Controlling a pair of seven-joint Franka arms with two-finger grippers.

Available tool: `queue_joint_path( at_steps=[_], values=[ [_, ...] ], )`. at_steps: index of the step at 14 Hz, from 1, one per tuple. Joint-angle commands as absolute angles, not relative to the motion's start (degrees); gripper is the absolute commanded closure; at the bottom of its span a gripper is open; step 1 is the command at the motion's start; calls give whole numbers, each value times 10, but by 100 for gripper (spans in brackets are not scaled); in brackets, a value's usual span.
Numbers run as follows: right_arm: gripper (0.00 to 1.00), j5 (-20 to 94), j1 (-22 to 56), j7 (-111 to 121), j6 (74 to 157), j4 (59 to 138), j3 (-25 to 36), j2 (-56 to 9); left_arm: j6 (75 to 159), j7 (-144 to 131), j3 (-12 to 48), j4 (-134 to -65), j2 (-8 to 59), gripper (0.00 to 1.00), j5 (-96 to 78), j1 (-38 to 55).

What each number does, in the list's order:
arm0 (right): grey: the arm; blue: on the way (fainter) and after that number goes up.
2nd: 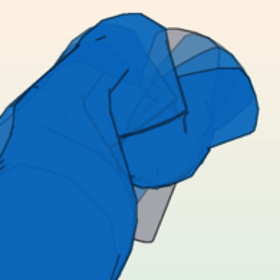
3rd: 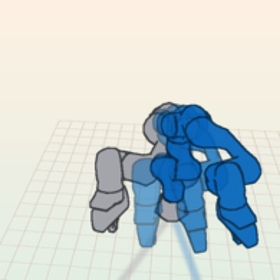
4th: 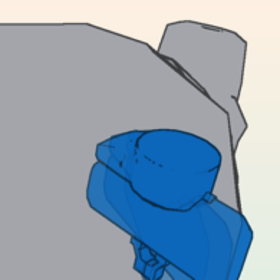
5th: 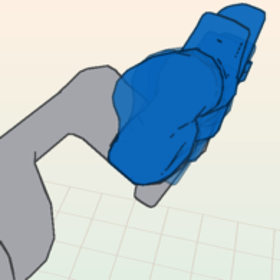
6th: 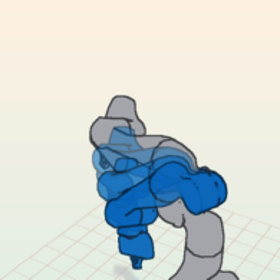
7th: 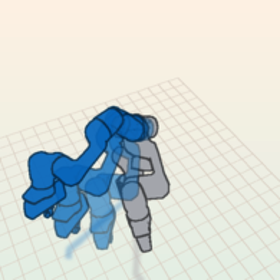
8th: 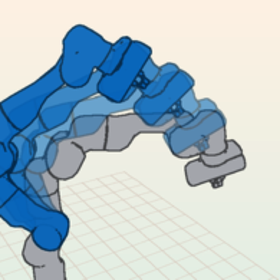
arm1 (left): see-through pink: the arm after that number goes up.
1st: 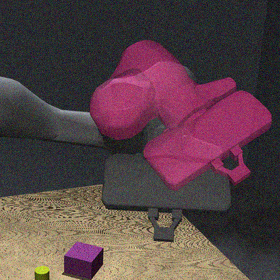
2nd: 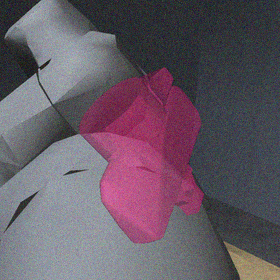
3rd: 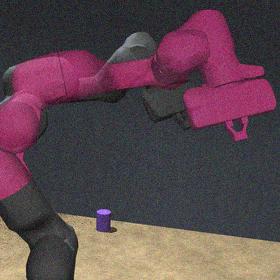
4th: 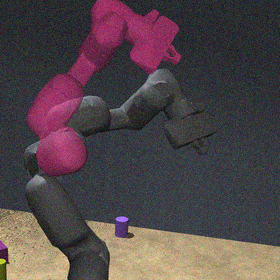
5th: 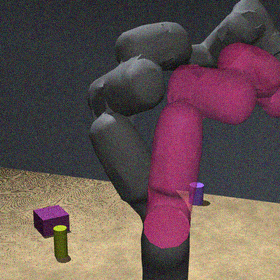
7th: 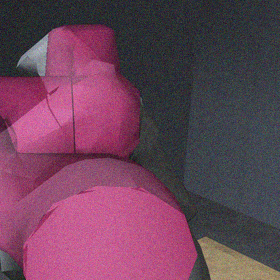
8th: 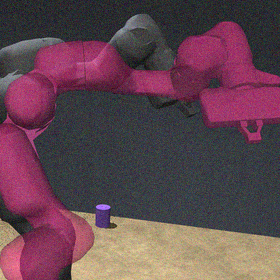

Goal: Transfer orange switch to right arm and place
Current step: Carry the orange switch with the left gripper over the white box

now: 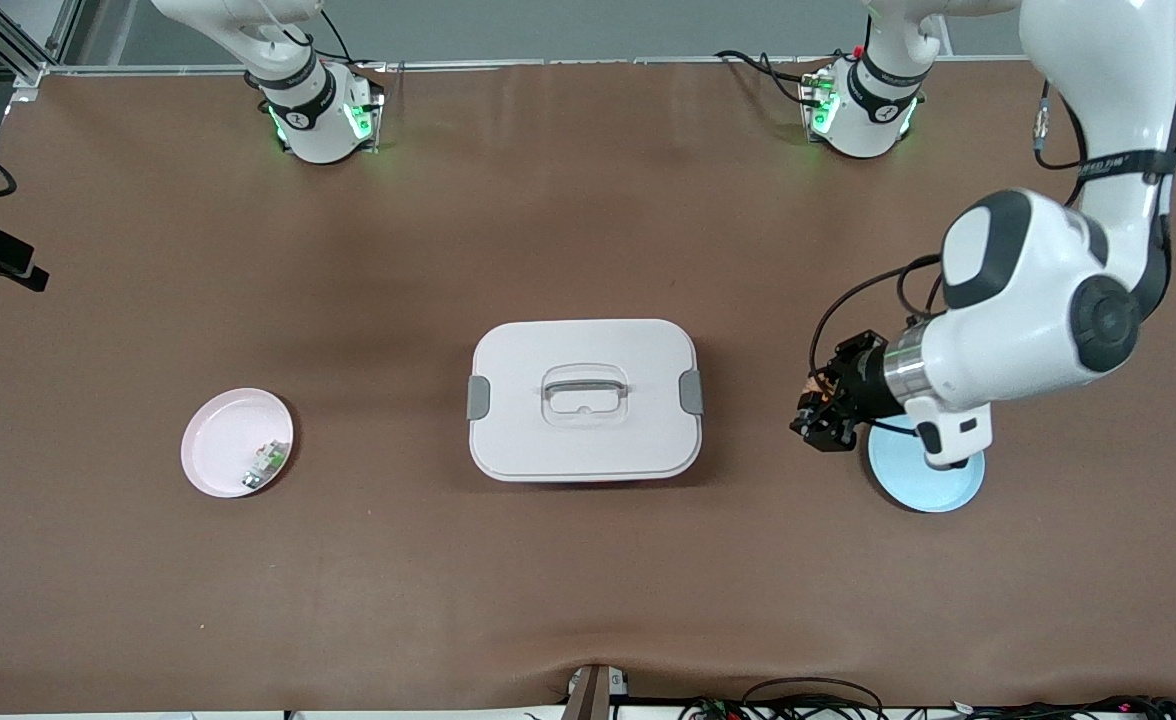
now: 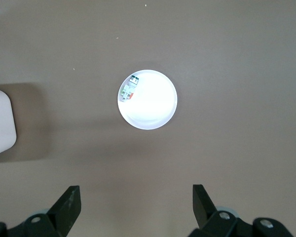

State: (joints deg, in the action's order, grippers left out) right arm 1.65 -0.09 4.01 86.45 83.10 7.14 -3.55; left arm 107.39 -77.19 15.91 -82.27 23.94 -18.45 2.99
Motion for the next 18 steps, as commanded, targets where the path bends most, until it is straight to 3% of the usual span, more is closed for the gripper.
queue_joint_path(
  at_steps=[1, 3, 6, 10, 15, 18],
  values=[
    [0, 14, -5, 51, 869, 827, 68, -36, 1066, -781, 165, -808, 221, 52, -266, 25],
    [0, 23, -5, 53, 870, 825, 67, -77, 1072, -781, 167, -788, 221, 50, -326, 26],
    [0, 25, -11, 53, 865, 825, 69, -75, 1099, -781, 169, -779, 213, 50, -404, 32],
    [0, 25, -21, 52, 865, 820, 69, -72, 1227, -843, 172, -781, 207, 50, -446, 92],
    [0, 207, -87, 43, 821, 823, 69, -60, 1350, -910, 171, -785, 220, 50, -441, 191],
    [0, 295, -107, 48, 810, 827, 69, -61, 1368, -926, 171, -789, 238, 50, -430, 227]
  ],
)
